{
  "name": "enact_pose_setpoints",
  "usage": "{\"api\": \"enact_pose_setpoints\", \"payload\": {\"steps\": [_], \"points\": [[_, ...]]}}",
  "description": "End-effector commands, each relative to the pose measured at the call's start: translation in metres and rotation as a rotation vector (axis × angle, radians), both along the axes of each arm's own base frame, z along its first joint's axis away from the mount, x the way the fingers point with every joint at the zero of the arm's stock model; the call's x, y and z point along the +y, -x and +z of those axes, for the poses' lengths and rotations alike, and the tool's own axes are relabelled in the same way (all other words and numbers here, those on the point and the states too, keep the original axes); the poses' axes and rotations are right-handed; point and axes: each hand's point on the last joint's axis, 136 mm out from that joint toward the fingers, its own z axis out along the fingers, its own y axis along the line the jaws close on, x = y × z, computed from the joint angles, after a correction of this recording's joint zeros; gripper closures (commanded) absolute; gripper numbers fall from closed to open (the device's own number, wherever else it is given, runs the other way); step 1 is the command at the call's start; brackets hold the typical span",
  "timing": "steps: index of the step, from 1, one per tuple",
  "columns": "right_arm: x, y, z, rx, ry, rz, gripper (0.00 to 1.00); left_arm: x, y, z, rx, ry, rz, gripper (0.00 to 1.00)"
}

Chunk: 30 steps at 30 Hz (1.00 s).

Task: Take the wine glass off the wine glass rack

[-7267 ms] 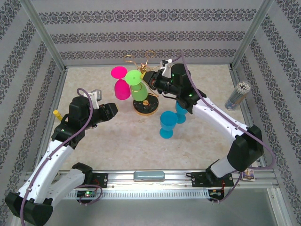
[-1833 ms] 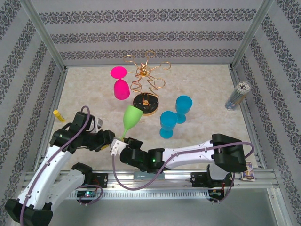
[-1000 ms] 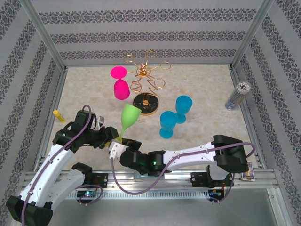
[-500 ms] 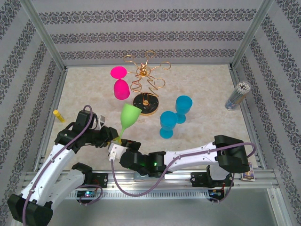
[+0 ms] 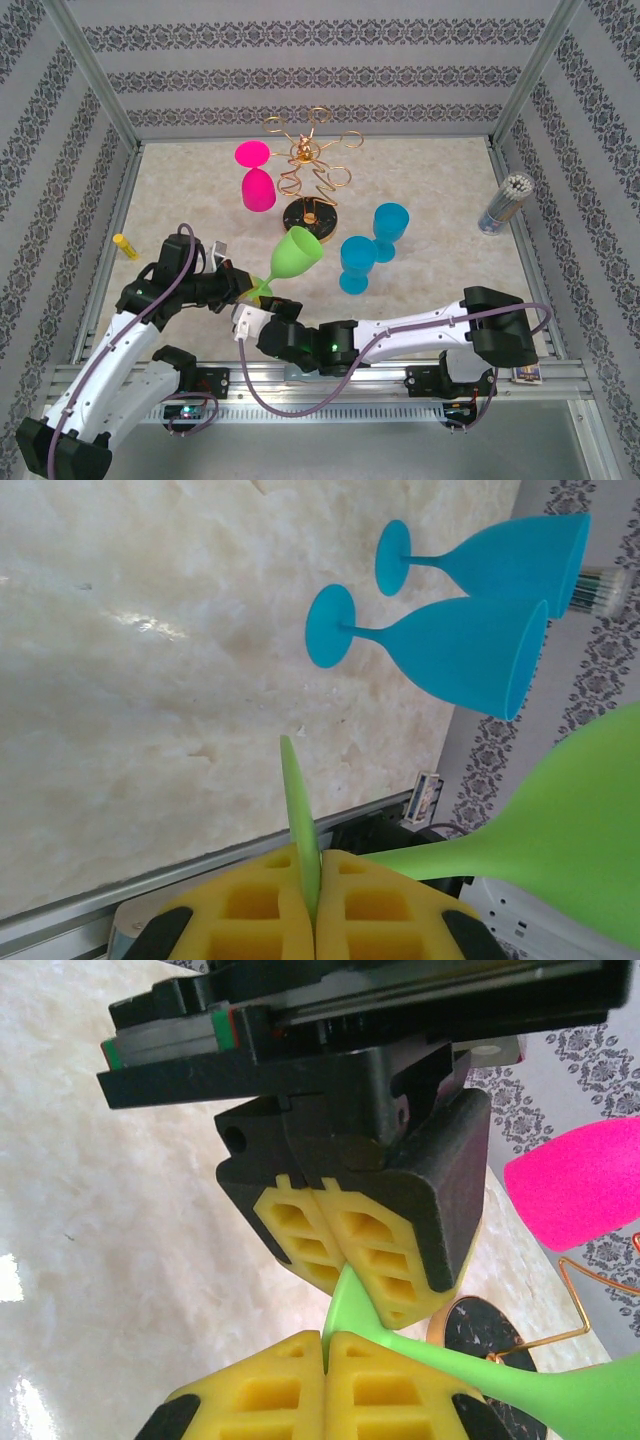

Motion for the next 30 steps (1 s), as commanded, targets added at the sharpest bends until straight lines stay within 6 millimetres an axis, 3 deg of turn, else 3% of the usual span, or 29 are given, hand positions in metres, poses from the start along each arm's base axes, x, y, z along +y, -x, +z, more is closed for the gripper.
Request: {"api": "enact_pose_setpoints", "payload": {"steps": [1, 8, 19, 25, 30], "points": [[-0.004, -0.003, 0.058, 0.005, -0.185, -0.029, 1.0, 0.008, -0.008, -0.014, -0.025, -0.037, 0.042, 1.0], [-0.009, -0.005, 0.077, 0.069, -0.227, -0.033, 0.96, 0.006, -0.017, -0.006, -0.122, 0.015, 0.07, 1.0], [-0.012, 0.004, 0.103, 0.393, -0.312, 0.011, 0.87, 0.003, -0.03, 0.002, -0.233, 0.091, 0.105, 1.0], [-0.021, 0.007, 0.133, 0.583, -0.383, 0.028, 0.87, 0.0, -0.039, 0.007, -0.3, 0.122, 0.113, 1.0], [-0.041, -0.003, 0.166, 0.722, -0.516, 0.032, 0.85, -0.001, -0.042, 0.001, -0.311, 0.154, 0.128, 1.0]]}}
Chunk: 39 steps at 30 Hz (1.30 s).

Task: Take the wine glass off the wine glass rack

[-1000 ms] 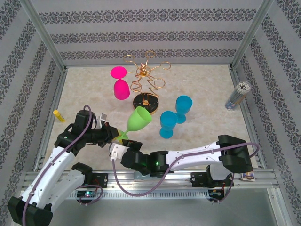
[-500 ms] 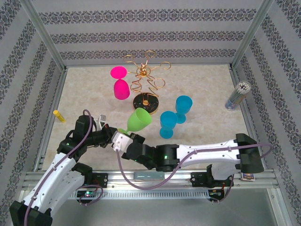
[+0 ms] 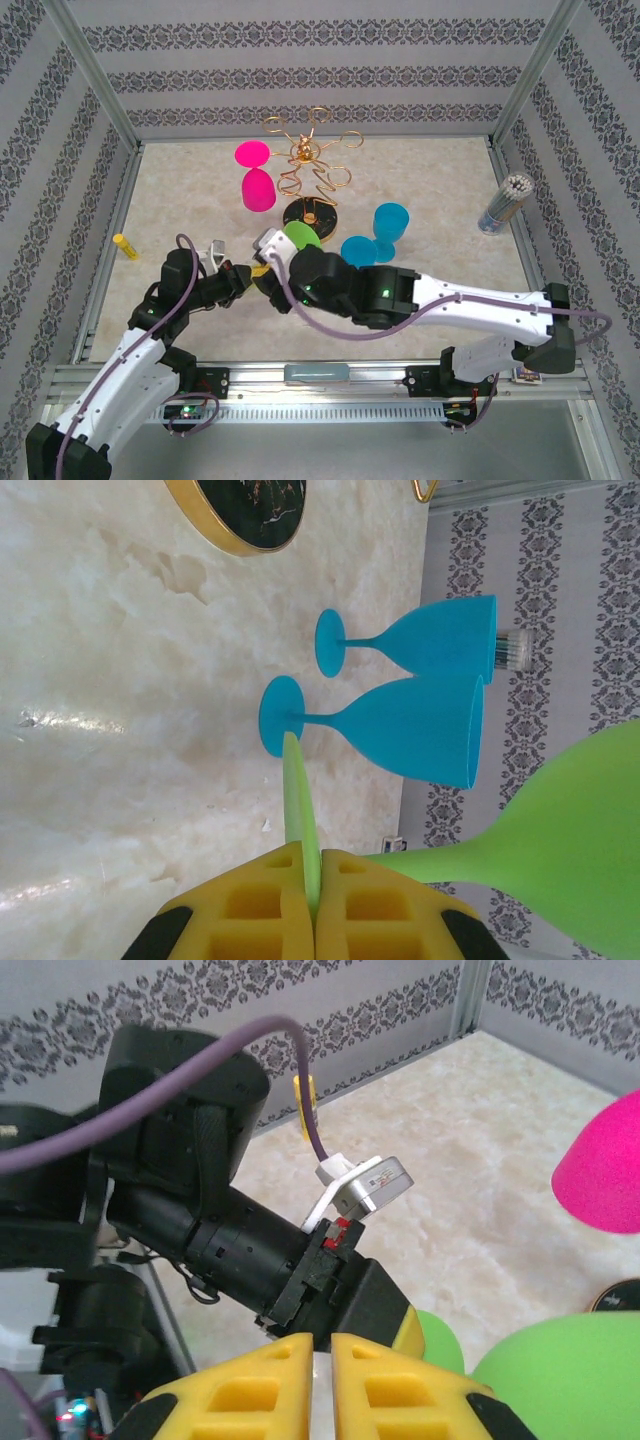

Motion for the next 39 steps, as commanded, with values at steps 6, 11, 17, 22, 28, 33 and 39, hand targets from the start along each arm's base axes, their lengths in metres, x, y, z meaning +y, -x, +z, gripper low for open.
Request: {"api": "enact_pose_setpoints", "payload": {"steps": [6, 11, 17, 22, 28, 33, 39], "points": [[-0.044, -0.024, 0.038, 0.269, -0.136, -0.028, 0.66, 0.0, -0.013, 0.011, -0.113, 0.059, 0.027, 1.0], [-0.054, -0.047, 0.023, 0.339, -0.1, -0.056, 0.52, -0.001, -0.015, 0.008, -0.145, 0.078, 0.029, 1.0], [-0.052, -0.053, 0.009, 0.383, -0.066, -0.041, 0.47, -0.002, -0.016, 0.004, -0.164, 0.085, 0.028, 1.0], [-0.048, -0.054, -0.003, 0.406, -0.029, -0.034, 0.46, -0.002, -0.019, 0.003, -0.169, 0.09, 0.035, 1.0], [-0.045, -0.055, -0.011, 0.415, -0.001, -0.028, 0.55, -0.002, -0.02, 0.0, -0.164, 0.077, 0.034, 1.0], [-0.045, -0.056, -0.018, 0.419, 0.027, -0.031, 0.6, -0.001, -0.021, -0.001, -0.163, 0.071, 0.036, 1.0], [-0.045, -0.06, -0.025, 0.418, 0.057, -0.043, 0.62, -0.001, -0.021, 0.0, -0.165, 0.069, 0.04, 1.0]]}}
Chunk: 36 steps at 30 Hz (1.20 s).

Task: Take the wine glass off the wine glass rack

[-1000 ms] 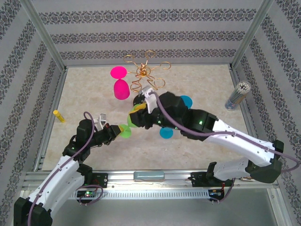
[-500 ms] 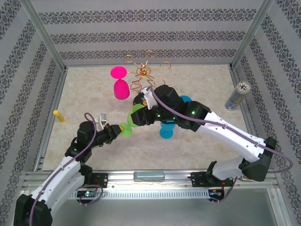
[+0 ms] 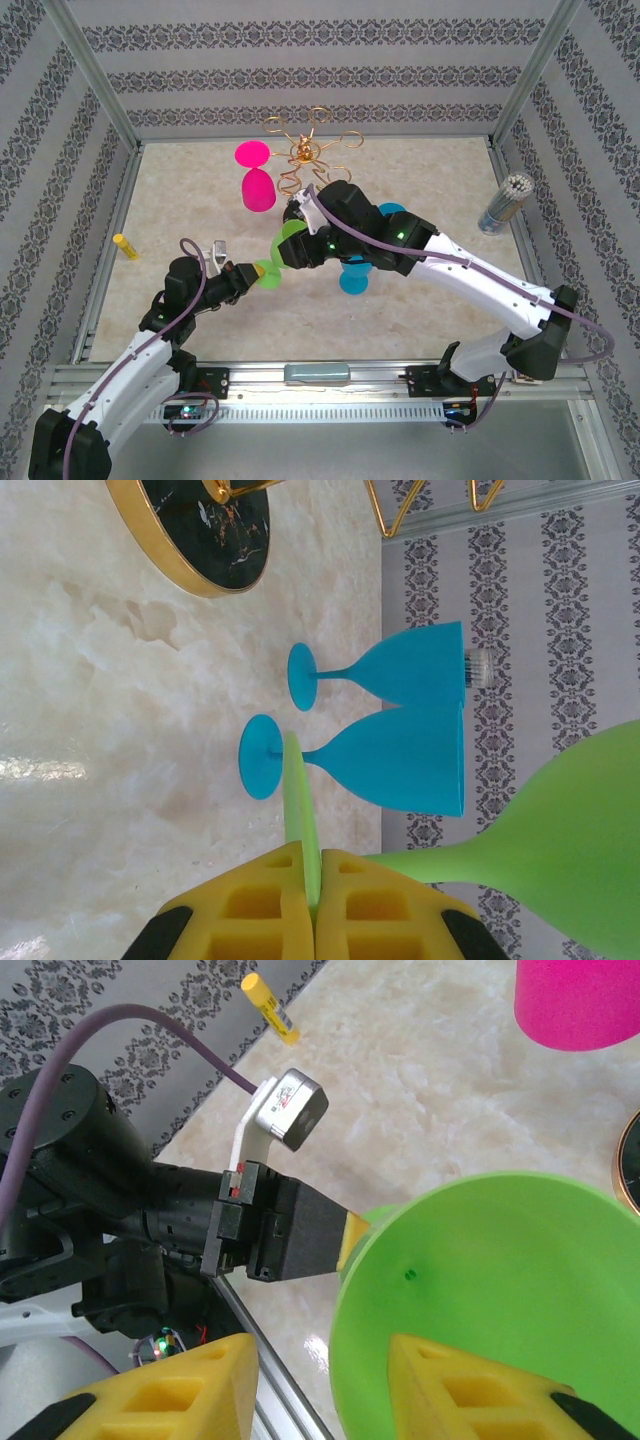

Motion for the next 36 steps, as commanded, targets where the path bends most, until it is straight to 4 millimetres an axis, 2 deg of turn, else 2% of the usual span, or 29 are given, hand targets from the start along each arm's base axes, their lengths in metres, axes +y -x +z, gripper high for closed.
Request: {"api": "enact_pose_setpoints", "payload": {"steps": [1, 12, 19, 27, 36], "points": [[0.0, -0.003, 0.004, -0.016, 0.012, 0.01, 0.64, 0.003, -0.006, 0.01, -0.053, 0.006, 0.017, 1.0], [0.001, -0.004, 0.002, -0.015, 0.025, 0.015, 1.0, 0.004, -0.007, 0.011, -0.055, -0.014, 0.021, 1.0], [-0.001, -0.004, 0.006, -0.032, 0.019, 0.007, 1.0, 0.007, -0.009, 0.012, -0.046, -0.031, 0.043, 0.99], [-0.007, -0.006, 0.008, -0.051, 0.021, -0.015, 1.0, 0.01, -0.011, 0.015, -0.046, -0.044, 0.057, 0.79], [-0.019, -0.011, 0.001, -0.077, 0.074, -0.056, 1.0, 0.019, -0.004, 0.01, -0.017, -0.132, 0.077, 0.74]]}}
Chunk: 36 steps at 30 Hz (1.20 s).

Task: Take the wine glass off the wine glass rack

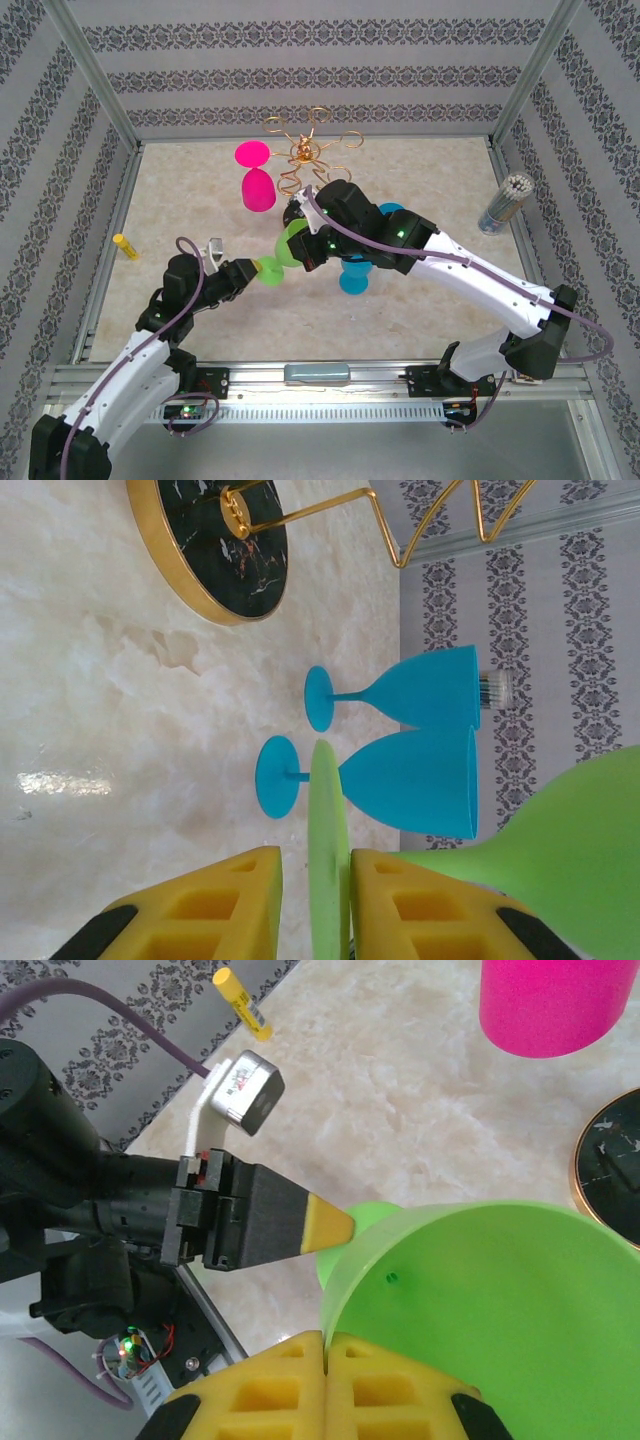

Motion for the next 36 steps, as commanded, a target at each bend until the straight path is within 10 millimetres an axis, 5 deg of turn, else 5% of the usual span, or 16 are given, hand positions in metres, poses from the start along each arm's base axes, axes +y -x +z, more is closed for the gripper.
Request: {"api": "enact_pose_setpoints", "payload": {"steps": [1, 16, 36], "points": [[-0.013, -0.005, 0.0, -0.032, 0.033, -0.042, 1.0, 0.012, 0.002, 0.003, -0.008, -0.095, 0.028, 0.74], [-0.024, -0.019, -0.037, -0.061, 0.191, -0.121, 1.0, 0.046, 0.023, 0.004, 0.054, -0.388, 0.051, 0.73], [-0.007, -0.016, -0.105, -0.061, 0.414, -0.113, 1.0, 0.073, 0.038, 0.012, 0.098, -0.609, 0.04, 0.73]]}}
